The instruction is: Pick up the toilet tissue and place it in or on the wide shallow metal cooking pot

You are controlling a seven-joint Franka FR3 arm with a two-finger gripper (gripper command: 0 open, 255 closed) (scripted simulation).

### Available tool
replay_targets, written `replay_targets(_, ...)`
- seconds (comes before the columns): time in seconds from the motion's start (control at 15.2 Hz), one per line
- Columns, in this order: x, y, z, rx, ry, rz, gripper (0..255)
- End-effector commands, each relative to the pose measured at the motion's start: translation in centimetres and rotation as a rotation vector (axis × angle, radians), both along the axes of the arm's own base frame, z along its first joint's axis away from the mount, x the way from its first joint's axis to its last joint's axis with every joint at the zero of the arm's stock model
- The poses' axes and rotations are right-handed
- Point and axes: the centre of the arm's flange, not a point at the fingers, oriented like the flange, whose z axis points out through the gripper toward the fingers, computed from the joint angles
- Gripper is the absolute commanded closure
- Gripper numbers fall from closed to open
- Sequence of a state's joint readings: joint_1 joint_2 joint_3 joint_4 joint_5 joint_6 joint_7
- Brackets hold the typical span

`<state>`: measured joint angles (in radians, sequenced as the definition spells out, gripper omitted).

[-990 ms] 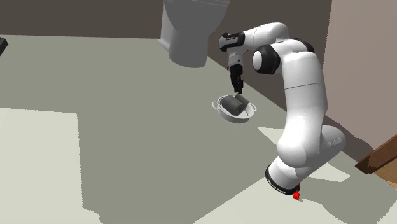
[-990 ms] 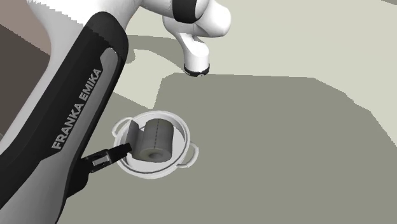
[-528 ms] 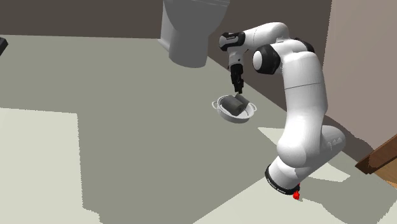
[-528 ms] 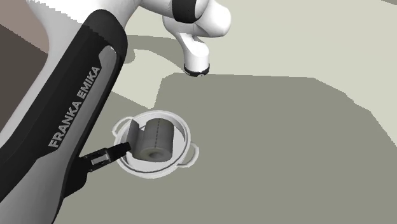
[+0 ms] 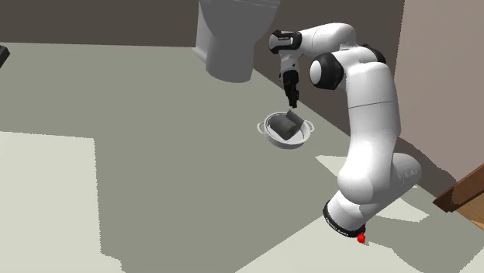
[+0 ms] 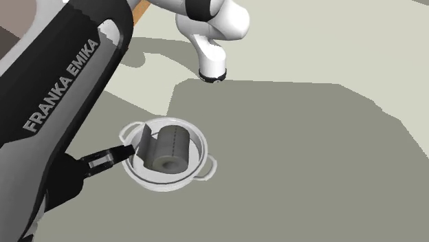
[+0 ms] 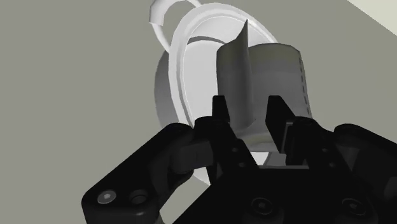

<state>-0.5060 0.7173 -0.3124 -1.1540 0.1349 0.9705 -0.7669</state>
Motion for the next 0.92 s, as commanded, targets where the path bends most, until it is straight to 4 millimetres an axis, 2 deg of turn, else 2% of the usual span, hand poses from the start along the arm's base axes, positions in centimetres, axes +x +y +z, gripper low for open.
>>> replay_targets(0.0,0.1,0.0,1.4,-0.005,-0.003,-0.002,255)
replay_targets(0.73,0.1,0.0,6.8,-0.005,-0.003,-0.002,255)
replay_targets(0.86,-0.3,0.3,9.4,-0.005,-0.003,-0.002,255)
